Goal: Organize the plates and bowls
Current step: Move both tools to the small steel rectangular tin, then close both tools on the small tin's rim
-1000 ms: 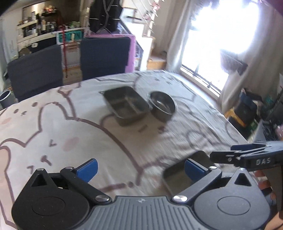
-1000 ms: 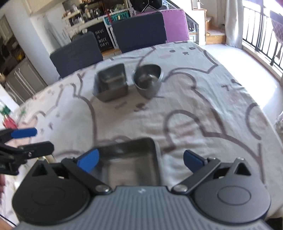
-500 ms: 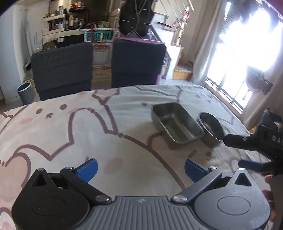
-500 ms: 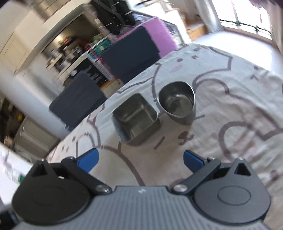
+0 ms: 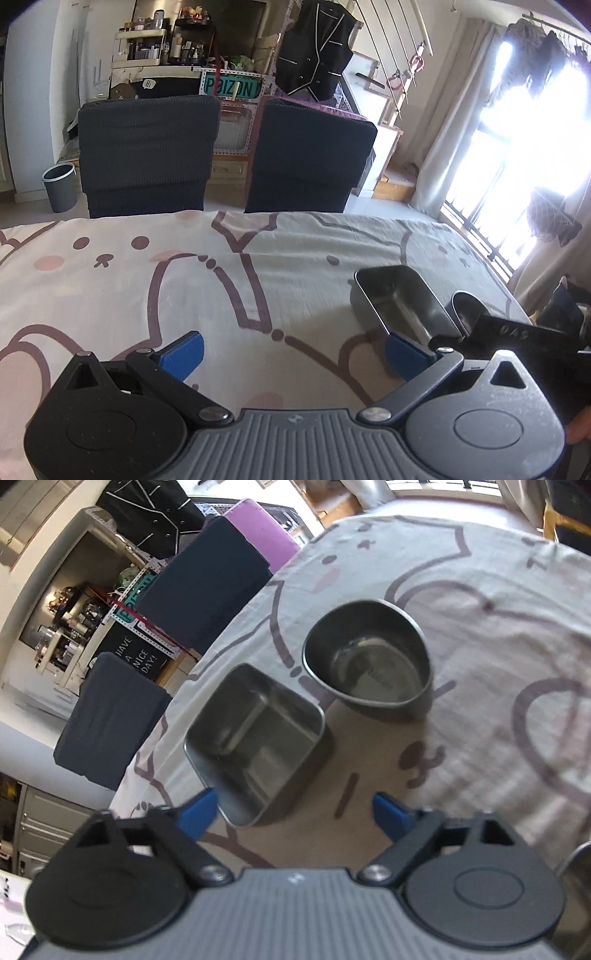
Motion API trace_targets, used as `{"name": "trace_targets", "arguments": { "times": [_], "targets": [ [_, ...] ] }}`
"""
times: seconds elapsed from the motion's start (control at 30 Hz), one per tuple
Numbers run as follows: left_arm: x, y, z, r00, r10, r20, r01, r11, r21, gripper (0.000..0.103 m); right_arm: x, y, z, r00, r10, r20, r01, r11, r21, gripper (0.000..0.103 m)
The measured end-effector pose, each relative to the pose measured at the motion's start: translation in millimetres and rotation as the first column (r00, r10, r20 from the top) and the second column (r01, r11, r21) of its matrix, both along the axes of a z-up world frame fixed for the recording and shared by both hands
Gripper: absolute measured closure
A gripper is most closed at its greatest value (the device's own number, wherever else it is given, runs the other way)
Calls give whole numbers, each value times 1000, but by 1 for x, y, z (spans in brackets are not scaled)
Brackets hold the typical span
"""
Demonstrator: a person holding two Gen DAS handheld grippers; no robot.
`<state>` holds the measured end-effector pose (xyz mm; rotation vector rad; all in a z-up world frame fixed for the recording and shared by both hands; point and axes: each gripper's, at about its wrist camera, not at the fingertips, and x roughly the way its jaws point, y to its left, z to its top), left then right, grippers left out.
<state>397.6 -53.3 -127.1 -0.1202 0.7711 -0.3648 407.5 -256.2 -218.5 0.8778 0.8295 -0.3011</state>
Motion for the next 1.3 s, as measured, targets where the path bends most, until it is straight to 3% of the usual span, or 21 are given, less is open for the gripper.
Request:
{"name": "trace_targets", "arguments": {
  "times": [0.07, 0.2, 0.3, 0.47, 0.63, 0.8, 0.93, 1.0, 1.17, 1.3],
  "targets": [
    [3, -2, -1, 1000, -2, 12, 2, 1000, -2, 0, 4, 2, -3, 1000, 4, 12, -4, 1000, 0, 35],
    [6, -9, -3, 999, -20, 30, 19, 1000, 5, 0, 10, 6, -5, 1000, 4, 18, -4, 1000, 0, 50],
    [5, -17, -3, 998, -37, 44, 36, 999, 25, 0, 15, 10, -7, 999, 45, 3, -45, 999, -8, 70],
    [0, -26, 0, 994, -59, 88, 53, 996, 67, 0, 15, 10, 0, 992, 123, -5, -123, 992, -29, 84],
    [2, -32, -3, 995, -71, 76, 65, 995, 79, 2, 13, 0, 5, 984, 175, -16, -176, 983, -54, 92],
    [6, -35, -9, 997, -73, 5, 73, 996, 48, 23, 0, -21, 12, 980, 196, -26, -197, 978, -66, 96],
    [9, -40, -18, 996, -73, -51, 73, 997, 8, 31, -4, -35, 12, 966, 251, -55, -255, 964, -73, 97],
    [11, -46, -20, 996, -76, -56, 77, 997, 15, 34, -6, -36, 13, 952, 298, -65, -303, 950, -80, 97],
    [12, -57, -27, 994, -86, -71, 88, 996, 32, 40, -8, -24, 21, 883, 460, -93, -470, 864, -183, 96],
    [13, -60, -30, 993, -83, -79, 87, 995, 46, 46, -11, -25, 23, 834, 546, -86, -552, 816, -169, 96]
  ]
}}
